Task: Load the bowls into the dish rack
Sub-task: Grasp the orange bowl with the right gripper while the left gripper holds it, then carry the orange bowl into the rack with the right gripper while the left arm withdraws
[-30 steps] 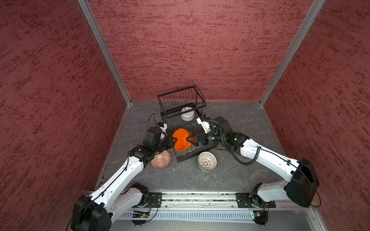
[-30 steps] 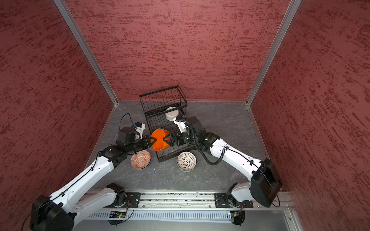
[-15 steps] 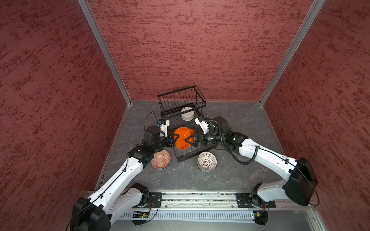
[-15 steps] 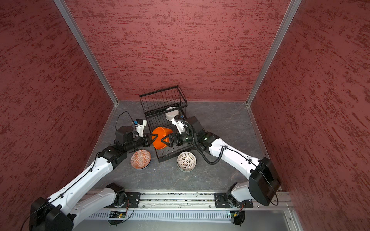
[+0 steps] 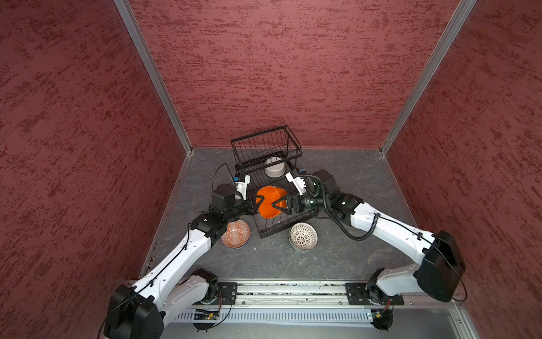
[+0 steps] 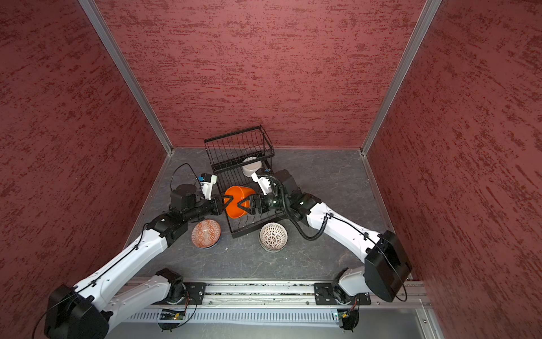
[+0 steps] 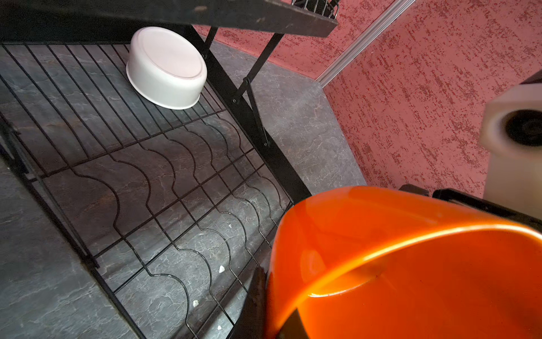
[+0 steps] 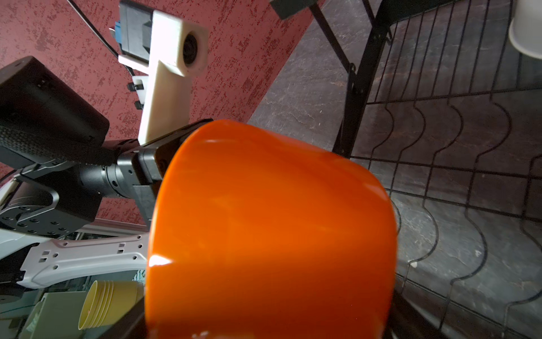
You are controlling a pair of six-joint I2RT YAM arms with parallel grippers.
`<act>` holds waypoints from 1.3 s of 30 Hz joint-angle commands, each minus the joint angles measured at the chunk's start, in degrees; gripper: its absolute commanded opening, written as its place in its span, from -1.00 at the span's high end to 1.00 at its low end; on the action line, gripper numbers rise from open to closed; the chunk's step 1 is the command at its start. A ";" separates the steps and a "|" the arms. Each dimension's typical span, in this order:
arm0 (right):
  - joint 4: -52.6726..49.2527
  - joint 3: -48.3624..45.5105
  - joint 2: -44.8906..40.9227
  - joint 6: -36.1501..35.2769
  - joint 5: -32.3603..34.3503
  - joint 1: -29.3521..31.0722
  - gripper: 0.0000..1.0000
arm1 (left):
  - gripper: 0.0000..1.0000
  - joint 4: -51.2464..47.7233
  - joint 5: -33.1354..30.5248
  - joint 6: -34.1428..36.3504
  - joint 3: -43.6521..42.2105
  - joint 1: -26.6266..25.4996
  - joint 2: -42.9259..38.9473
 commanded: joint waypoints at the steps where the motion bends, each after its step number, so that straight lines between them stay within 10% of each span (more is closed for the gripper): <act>1: 4.51 0.99 -0.09 -0.21 -3.81 0.15 -0.63 | 1.00 2.46 0.52 0.94 -0.75 0.26 0.25; 22: 2.81 1.82 1.36 -1.56 3.92 0.20 -0.34 | -0.02 1.36 -0.09 1.65 -0.09 0.33 1.41; 30: -2.43 3.96 4.07 -5.92 12.60 0.18 -0.32 | -0.98 -1.04 -1.59 2.33 0.17 0.33 0.04; 39: -5.68 6.98 7.83 -10.67 21.70 0.52 -0.30 | -0.99 -9.97 -9.15 2.46 -0.12 0.76 -7.07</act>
